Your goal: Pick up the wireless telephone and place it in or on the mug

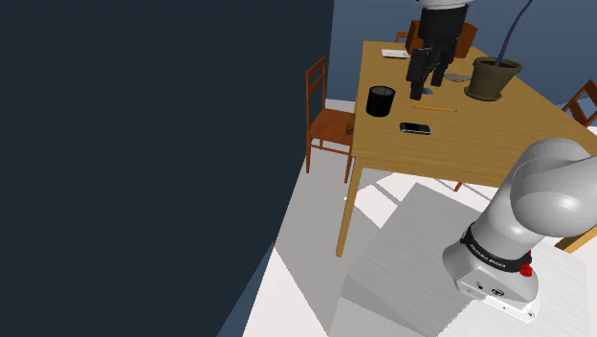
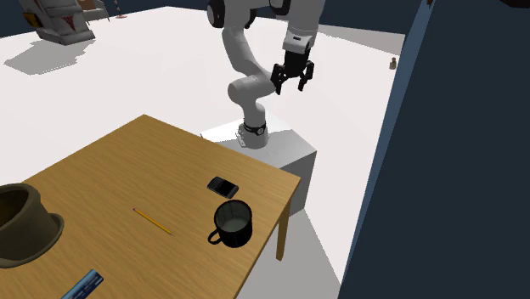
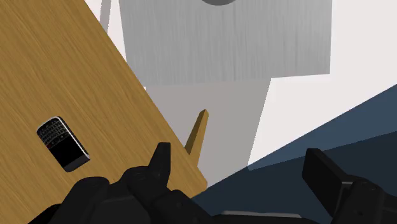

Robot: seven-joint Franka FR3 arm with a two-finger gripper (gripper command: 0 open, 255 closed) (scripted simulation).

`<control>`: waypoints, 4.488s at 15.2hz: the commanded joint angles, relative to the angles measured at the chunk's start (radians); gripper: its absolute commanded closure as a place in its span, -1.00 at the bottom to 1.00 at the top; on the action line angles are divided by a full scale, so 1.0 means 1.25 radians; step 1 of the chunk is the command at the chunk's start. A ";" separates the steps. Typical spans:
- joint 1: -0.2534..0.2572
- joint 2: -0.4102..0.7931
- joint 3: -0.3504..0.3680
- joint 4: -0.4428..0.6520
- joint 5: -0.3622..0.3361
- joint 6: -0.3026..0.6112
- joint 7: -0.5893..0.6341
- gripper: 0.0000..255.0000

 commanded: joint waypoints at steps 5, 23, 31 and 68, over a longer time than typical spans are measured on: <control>-0.012 -0.034 -0.075 -0.075 -0.055 0.058 -0.098 -1.00; -0.049 0.120 -0.485 -0.172 -0.272 0.416 -0.536 -1.00; 0.049 0.357 -0.721 -0.084 -0.204 0.602 -0.785 -1.00; 0.068 0.383 -0.748 -0.052 -0.180 0.597 -0.824 1.00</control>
